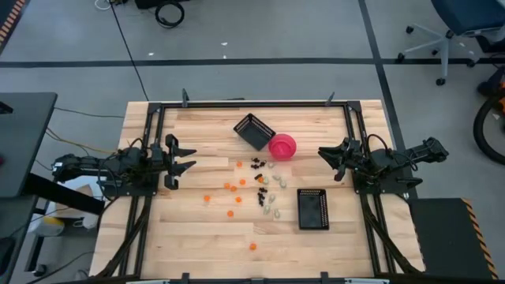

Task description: Sort Halloween decoration

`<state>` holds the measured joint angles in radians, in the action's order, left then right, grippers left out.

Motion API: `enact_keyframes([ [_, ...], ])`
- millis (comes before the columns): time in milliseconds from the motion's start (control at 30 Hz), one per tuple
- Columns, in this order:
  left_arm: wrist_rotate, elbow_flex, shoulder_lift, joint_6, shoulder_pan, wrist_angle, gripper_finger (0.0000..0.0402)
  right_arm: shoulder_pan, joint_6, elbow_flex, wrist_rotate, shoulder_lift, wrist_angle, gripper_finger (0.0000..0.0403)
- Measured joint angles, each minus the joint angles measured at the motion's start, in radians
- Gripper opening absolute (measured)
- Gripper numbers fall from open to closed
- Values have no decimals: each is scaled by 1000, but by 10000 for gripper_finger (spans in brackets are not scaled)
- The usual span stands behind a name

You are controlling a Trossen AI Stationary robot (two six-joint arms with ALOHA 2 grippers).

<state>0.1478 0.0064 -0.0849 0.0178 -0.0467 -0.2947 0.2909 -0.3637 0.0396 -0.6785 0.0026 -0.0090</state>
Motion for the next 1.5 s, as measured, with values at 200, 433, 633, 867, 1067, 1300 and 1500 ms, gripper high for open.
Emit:
enact_keyframes([
  [200,0,0,0,0,0,0,155,0,0,0,0,0,0,94],
  [433,0,0,0,0,0,0,155,0,0,0,0,0,0,94],
  [633,0,0,0,-3,0,-3,155,0,0,0,0,0,0,94],
  [867,0,0,0,-203,0,-12,155,-1,280,0,-40,0,0,93],
  [1067,8,0,0,-213,-2,-80,155,-1,494,0,-42,0,3,93],
  [1300,8,0,0,-205,-2,-157,155,-1,191,0,64,0,94,94],
  [1500,7,0,1,-195,-3,-243,155,-7,229,0,73,2,275,94],
])
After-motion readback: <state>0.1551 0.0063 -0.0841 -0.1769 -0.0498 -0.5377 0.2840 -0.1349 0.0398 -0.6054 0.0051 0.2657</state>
